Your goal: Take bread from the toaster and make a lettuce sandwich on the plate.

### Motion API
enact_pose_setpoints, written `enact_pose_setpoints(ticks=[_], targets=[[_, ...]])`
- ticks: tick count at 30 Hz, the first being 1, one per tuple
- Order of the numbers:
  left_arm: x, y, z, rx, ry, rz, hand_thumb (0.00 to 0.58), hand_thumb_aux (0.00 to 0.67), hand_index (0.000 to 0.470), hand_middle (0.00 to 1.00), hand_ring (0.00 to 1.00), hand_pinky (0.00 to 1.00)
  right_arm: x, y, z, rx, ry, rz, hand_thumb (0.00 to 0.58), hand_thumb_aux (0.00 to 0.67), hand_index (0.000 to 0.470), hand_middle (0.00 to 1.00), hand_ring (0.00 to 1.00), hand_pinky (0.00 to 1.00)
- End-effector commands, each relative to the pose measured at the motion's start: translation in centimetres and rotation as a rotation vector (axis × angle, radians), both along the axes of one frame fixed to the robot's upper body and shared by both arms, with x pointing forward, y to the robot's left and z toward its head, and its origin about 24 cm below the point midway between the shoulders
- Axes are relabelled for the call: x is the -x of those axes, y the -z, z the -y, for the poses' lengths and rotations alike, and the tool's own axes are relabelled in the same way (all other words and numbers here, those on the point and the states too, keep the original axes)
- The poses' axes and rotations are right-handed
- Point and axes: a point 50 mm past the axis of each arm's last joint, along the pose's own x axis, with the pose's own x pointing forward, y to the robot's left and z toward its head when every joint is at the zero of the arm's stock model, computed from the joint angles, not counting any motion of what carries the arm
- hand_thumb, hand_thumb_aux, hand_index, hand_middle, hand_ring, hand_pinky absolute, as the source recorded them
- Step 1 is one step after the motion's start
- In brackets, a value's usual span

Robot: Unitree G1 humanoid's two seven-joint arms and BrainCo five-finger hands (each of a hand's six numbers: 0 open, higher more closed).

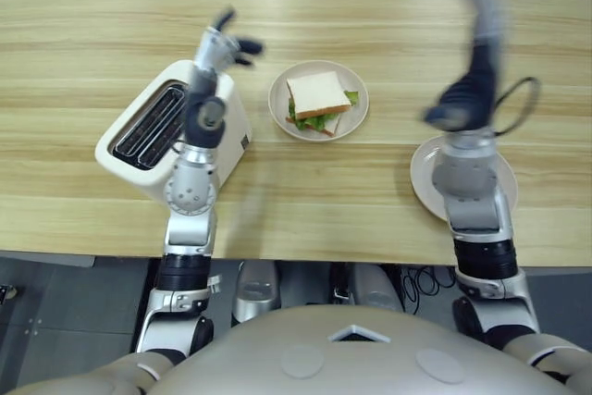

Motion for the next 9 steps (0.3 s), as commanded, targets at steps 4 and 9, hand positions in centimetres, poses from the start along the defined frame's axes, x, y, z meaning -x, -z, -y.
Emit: enact_pose_setpoints(ticks=[4, 9], targets=[[-0.5, 2.9, 0.3, -0.073, -0.008, -0.069, 0.000, 0.000, 0.000, 0.00, 0.00, 0.00, -1.5, 4.6, 0.1, -0.023, 0.012, -0.111, 0.000, 0.000, 0.000, 0.00, 0.00, 0.00], [-1.0, 3.2, -0.3, -0.026, -0.010, -0.100, 0.000, 0.000, 0.000, 0.00, 0.00, 0.00, -2.0, 4.5, 1.3, -0.021, 0.026, -0.088, 0.000, 0.000, 0.000, 0.00, 0.00, 0.00]])
